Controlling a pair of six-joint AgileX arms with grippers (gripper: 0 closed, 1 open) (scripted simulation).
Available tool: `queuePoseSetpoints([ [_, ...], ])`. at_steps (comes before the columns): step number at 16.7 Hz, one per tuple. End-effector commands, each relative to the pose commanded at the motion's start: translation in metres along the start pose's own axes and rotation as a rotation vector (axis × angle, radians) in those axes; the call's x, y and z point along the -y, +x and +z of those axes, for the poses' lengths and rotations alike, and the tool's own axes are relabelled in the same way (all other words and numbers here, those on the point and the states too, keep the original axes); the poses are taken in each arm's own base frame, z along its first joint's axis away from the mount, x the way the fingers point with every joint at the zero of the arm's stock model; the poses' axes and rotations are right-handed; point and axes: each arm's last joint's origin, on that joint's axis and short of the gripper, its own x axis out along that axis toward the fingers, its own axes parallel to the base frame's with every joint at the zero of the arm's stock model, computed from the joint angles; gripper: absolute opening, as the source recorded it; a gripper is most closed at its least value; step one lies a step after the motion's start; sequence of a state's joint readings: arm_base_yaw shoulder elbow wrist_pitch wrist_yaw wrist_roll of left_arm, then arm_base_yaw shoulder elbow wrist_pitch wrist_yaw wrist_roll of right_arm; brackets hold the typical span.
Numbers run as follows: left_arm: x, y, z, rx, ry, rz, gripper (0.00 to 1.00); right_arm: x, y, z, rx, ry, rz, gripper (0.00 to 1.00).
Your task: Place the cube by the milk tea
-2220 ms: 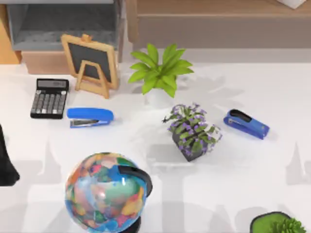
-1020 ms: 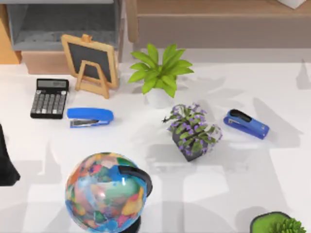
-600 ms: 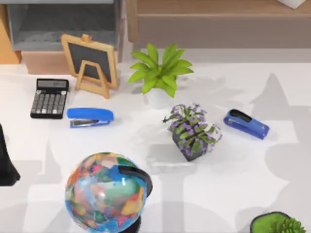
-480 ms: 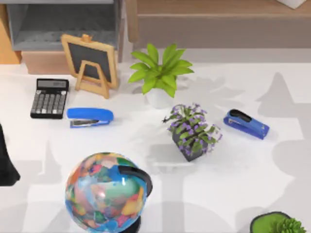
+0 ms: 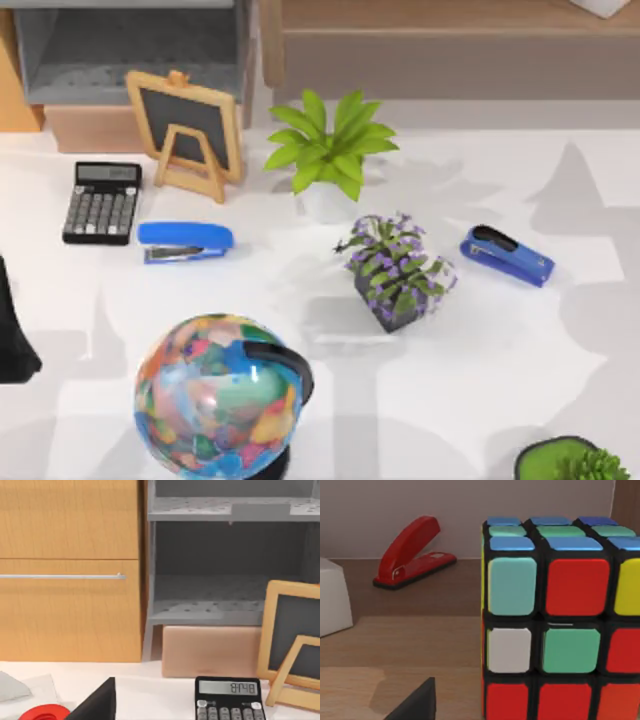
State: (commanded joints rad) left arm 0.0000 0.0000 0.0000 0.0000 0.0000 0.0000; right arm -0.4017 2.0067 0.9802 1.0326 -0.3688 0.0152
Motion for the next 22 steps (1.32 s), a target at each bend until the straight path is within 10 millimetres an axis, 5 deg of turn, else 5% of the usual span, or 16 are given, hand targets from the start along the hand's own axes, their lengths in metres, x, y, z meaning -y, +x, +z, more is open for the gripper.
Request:
queuePoseSetpoints([
  [8, 0.0, 0.0, 0.0, 0.0, 0.0, 0.0, 1.0, 0.001, 0.05, -0.001, 0.0, 0.0, 0.0, 1.0],
  [13, 0.0, 0.0, 0.0, 0.0, 0.0, 0.0, 1.0, 0.002, 0.053, -0.002, 0.0, 0.0, 0.0, 1.0],
  [22, 0.0, 0.0, 0.0, 0.0, 0.0, 0.0, 1.0, 0.002, 0.053, -0.002, 0.0, 0.0, 0.0, 0.32],
])
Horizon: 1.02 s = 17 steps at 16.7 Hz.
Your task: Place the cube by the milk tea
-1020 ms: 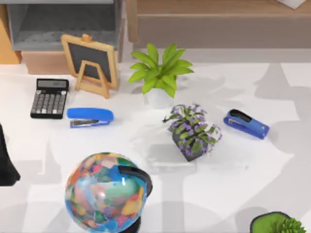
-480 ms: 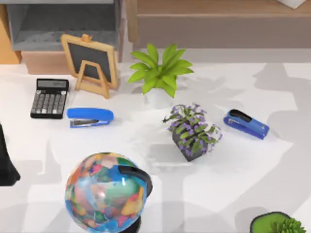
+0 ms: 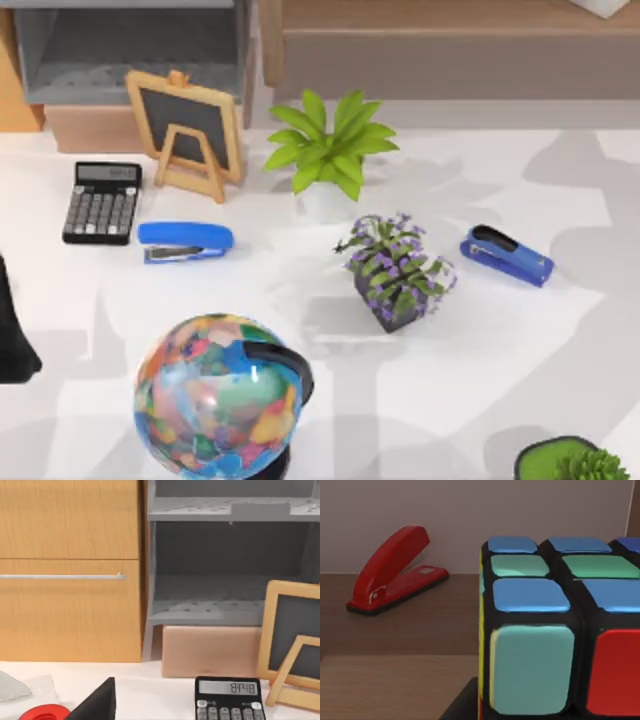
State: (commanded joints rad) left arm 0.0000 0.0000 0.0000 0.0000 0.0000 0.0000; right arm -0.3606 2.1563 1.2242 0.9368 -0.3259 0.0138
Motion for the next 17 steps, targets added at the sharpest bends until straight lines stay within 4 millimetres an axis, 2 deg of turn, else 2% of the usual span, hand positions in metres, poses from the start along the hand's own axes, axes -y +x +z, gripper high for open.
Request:
queuePoseSetpoints([
  [4, 0.0, 0.0, 0.0, 0.0, 0.0, 0.0, 1.0, 0.0, 0.0, 0.0, 0.0, 0.0, 0.0, 0.02],
  [5, 0.0, 0.0, 0.0, 0.0, 0.0, 0.0, 1.0, 0.0, 0.0, 0.0, 0.0, 0.0, 0.0, 0.0],
  [17, 0.0, 0.0, 0.0, 0.0, 0.0, 0.0, 1.0, 0.0012, -0.0006, 0.0062, 0.001, 0.001, -0.003, 0.0],
])
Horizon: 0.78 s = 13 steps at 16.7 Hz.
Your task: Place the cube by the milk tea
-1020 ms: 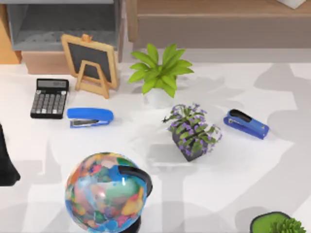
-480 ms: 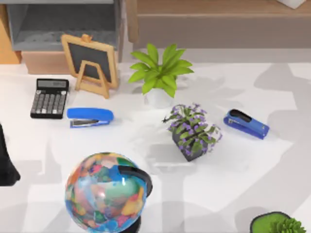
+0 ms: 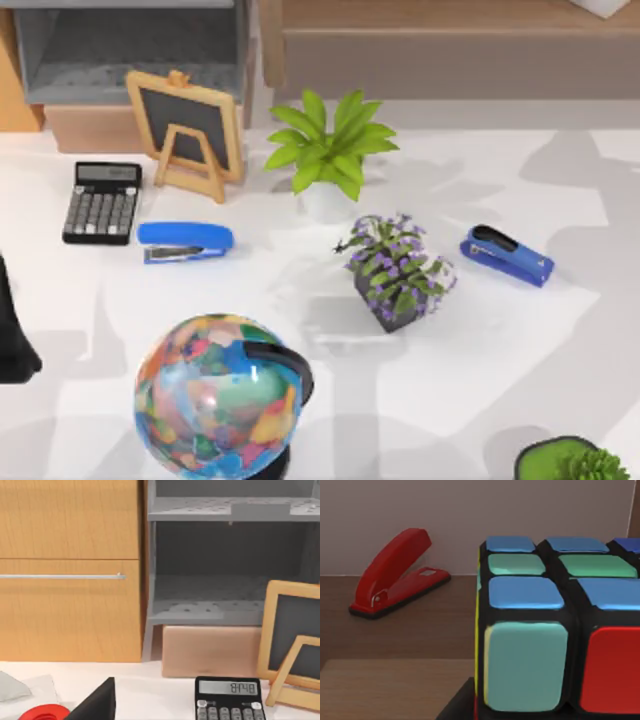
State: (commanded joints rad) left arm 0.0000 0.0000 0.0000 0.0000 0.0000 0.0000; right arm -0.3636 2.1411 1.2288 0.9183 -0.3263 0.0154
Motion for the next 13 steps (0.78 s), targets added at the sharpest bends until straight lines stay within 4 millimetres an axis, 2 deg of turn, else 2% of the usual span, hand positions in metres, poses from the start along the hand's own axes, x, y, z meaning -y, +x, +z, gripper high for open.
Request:
queuePoseSetpoints([
  [8, 0.0, 0.0, 0.0, 0.0, 0.0, 0.0, 1.0, 0.0, 0.0, 0.002, -0.006, -0.002, 0.002, 0.0],
  [13, 0.0, 0.0, 0.0, 0.0, 0.0, 0.0, 1.0, 0.002, 0.002, 0.015, -0.019, -0.091, 0.044, 0.0],
])
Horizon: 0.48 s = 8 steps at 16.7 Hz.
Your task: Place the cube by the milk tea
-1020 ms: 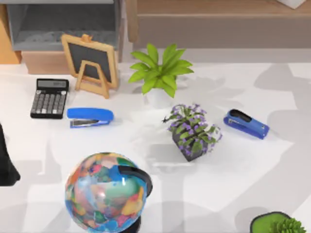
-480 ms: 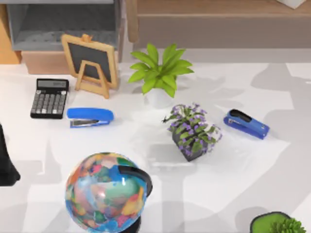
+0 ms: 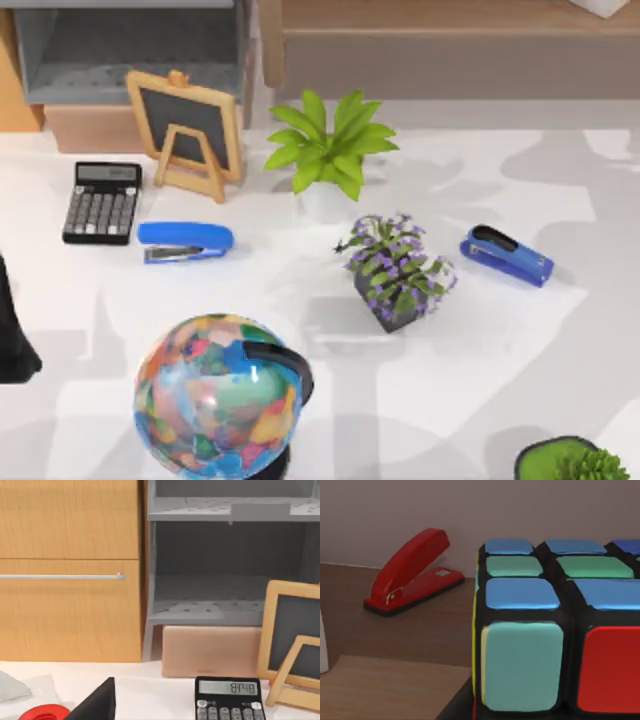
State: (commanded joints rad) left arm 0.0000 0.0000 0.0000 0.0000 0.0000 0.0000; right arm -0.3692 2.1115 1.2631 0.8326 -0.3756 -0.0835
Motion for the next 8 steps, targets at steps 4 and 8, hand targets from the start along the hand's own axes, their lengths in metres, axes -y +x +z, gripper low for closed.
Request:
queuePoseSetpoints([
  [4, 0.0, 0.0, 0.0, 0.0, 0.0, 0.0, 1.0, 0.004, -0.001, 0.017, -0.041, -0.087, 0.055, 0.0],
  [8, 0.0, 0.0, 0.0, 0.0, 0.0, 0.0, 1.0, 0.006, -0.005, 0.042, -0.113, -0.132, 0.104, 0.0],
])
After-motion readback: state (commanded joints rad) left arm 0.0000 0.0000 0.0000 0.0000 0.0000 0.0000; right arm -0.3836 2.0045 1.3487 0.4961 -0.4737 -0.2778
